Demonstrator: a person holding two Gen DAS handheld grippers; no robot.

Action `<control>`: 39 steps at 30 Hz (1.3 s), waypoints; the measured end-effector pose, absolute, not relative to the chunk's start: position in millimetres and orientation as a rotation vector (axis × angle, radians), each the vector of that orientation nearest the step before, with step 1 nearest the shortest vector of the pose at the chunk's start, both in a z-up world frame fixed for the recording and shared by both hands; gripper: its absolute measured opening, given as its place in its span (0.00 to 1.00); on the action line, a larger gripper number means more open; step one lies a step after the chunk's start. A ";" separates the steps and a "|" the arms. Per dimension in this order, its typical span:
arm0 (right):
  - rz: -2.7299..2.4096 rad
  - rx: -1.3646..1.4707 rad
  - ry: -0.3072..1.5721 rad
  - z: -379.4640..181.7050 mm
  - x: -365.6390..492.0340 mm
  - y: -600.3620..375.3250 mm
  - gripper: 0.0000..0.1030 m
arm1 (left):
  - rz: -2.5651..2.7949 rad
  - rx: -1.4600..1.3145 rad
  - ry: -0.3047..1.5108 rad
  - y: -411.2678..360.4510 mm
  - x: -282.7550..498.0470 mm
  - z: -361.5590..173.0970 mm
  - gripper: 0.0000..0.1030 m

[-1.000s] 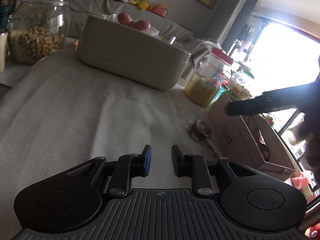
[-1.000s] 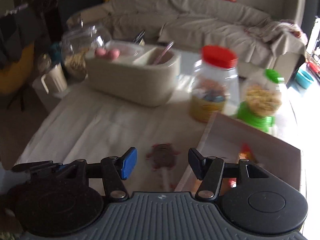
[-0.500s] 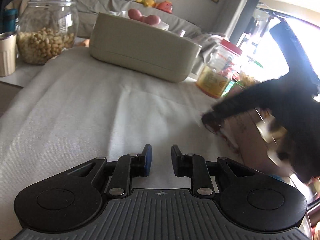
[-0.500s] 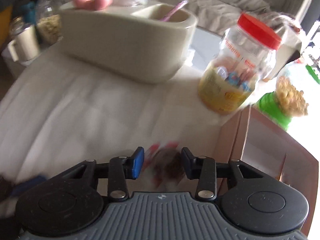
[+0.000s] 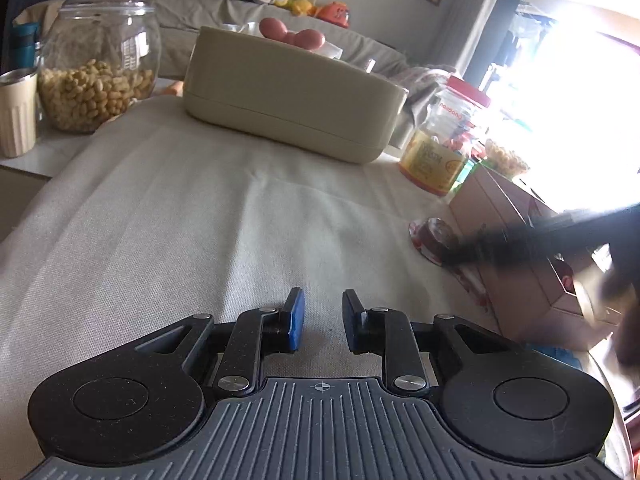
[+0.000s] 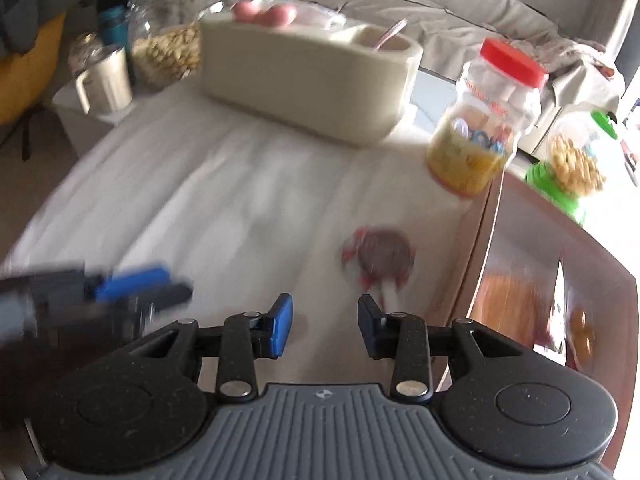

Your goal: Organize snacks

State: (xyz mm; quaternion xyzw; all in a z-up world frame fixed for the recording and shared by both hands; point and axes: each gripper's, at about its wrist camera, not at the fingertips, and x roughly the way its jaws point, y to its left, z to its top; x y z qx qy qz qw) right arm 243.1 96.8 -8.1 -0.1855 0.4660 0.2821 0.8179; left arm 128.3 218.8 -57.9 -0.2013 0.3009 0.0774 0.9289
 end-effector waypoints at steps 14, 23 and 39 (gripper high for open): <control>0.547 -0.321 1.155 -36.1 305.3 103.6 0.32 | 0.151 -0.440 0.611 221.3 127.0 -58.7 0.23; 0.766 -0.058 1.300 -21.6 237.7 44.8 0.29 | 0.092 -0.492 0.623 222.1 127.1 -57.4 0.24; 0.419 -0.030 0.915 -31.4 120.2 -132.1 0.64 | -0.133 -0.550 0.786 142.3 96.8 -31.9 0.24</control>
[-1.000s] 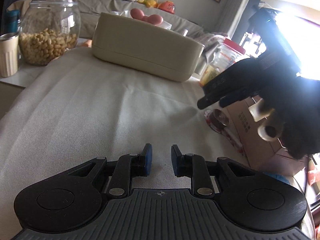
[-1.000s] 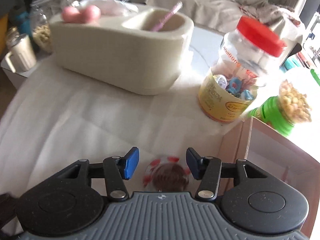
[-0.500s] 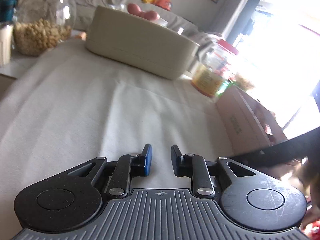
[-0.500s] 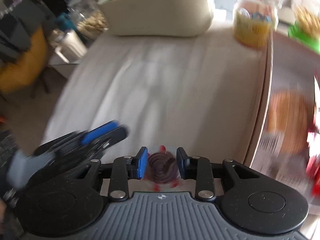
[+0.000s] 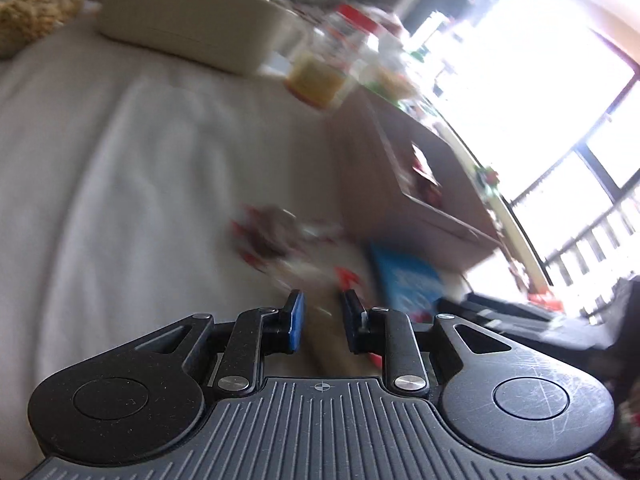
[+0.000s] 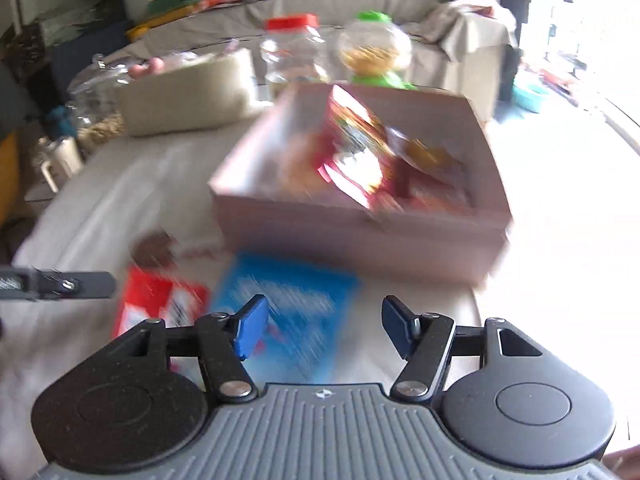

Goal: Organize snacks
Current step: 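Grasp the clear bag of yellow grain snack with the left tool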

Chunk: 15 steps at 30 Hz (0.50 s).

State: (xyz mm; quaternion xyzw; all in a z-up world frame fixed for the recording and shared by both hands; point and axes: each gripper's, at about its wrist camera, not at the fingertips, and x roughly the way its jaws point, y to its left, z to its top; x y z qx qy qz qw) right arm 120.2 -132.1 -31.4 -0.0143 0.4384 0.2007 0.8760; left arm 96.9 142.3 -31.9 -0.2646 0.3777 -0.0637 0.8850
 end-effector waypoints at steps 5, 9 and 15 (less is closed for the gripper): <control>0.425 0.096 0.852 -43.6 96.4 -157.5 0.73 | -0.173 -0.469 0.772 105.6 103.5 -20.9 0.25; 0.415 0.061 0.768 -52.6 80.0 -152.5 0.76 | -0.141 -0.381 0.789 85.7 111.9 -23.2 0.25; 0.420 0.102 0.772 -54.4 83.3 -157.9 0.81 | -0.144 -0.355 0.829 75.9 122.3 -42.3 0.19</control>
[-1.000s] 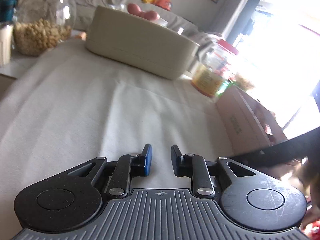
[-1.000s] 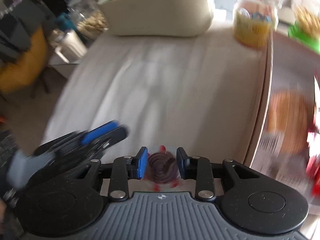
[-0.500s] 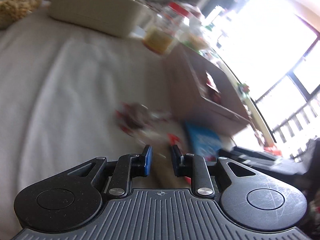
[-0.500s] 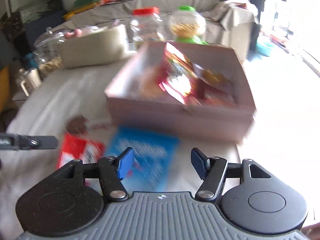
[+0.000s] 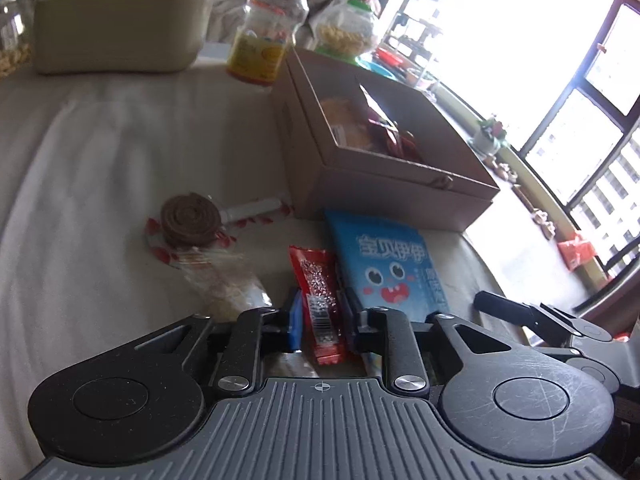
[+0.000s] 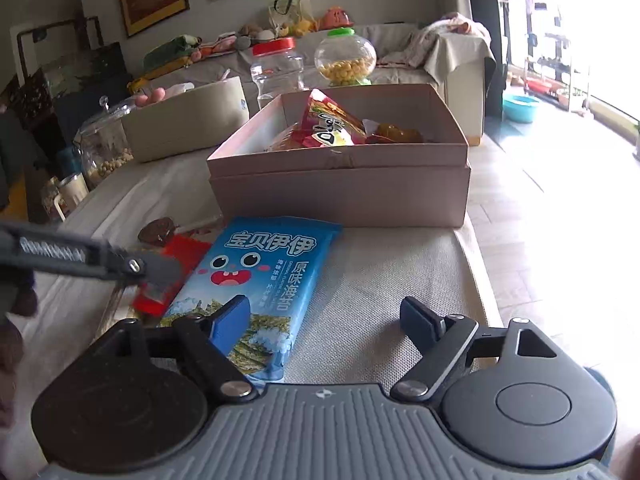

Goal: Organize snacks
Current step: 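Grasp the clear bag of yellow grain snack with the left tool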

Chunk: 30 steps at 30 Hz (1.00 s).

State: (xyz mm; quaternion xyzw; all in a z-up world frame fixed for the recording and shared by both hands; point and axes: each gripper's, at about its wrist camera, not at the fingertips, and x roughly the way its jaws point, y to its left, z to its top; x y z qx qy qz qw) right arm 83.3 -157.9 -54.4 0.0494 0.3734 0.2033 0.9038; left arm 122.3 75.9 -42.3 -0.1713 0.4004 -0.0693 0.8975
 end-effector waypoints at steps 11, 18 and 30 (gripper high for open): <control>0.461 0.093 0.725 -49.9 72.7 -147.0 0.68 | -0.258 -0.521 0.752 87.5 90.8 -38.5 0.09; 0.432 0.095 0.732 -39.9 62.8 -154.3 0.70 | -0.248 -0.468 0.728 86.4 80.0 -26.2 0.12; 0.398 0.080 0.753 -48.9 60.1 -147.0 0.78 | -0.003 -0.468 0.745 117.1 62.7 -30.6 0.16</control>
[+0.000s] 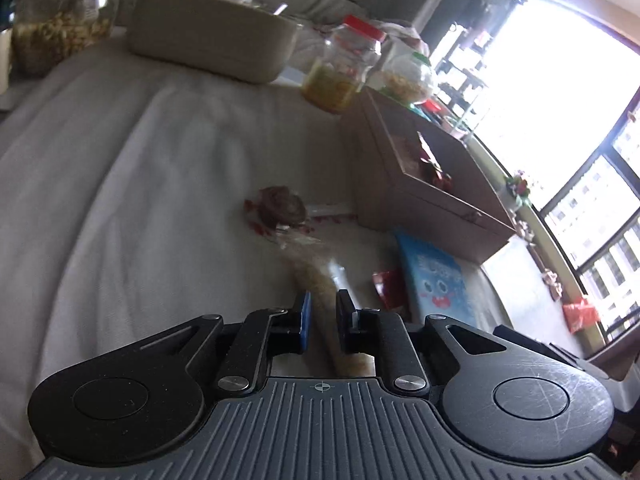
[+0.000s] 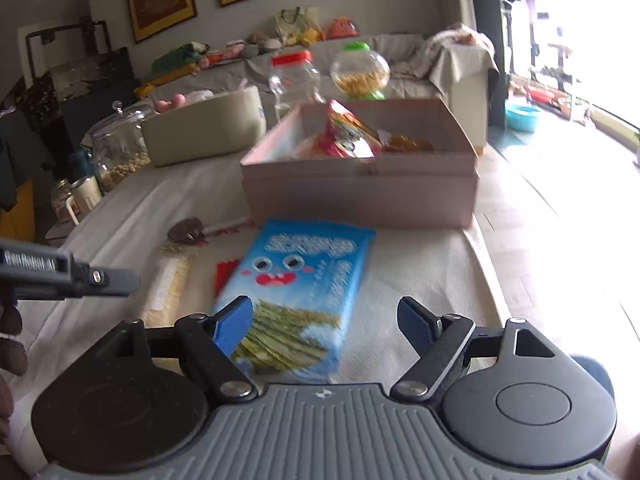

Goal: Organize snacks
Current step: 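Grasp the clear bag of yellow grain snack with the left tool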

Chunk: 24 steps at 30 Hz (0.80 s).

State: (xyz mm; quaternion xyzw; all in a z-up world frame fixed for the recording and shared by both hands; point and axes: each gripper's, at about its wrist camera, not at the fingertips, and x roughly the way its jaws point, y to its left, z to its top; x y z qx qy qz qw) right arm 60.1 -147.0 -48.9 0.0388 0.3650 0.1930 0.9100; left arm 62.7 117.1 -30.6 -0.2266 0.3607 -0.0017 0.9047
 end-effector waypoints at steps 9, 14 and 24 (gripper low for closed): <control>0.382 0.145 0.754 -58.3 57.0 -160.5 0.80 | -0.057 0.047 0.761 43.5 78.0 -26.6 0.33; 0.388 0.165 0.752 -58.8 56.0 -163.2 0.81 | -0.070 -0.047 0.827 54.7 84.0 -28.4 0.35; 0.412 0.094 0.728 -51.6 51.8 -153.5 0.82 | -0.118 -0.156 0.834 68.5 89.7 -39.1 0.35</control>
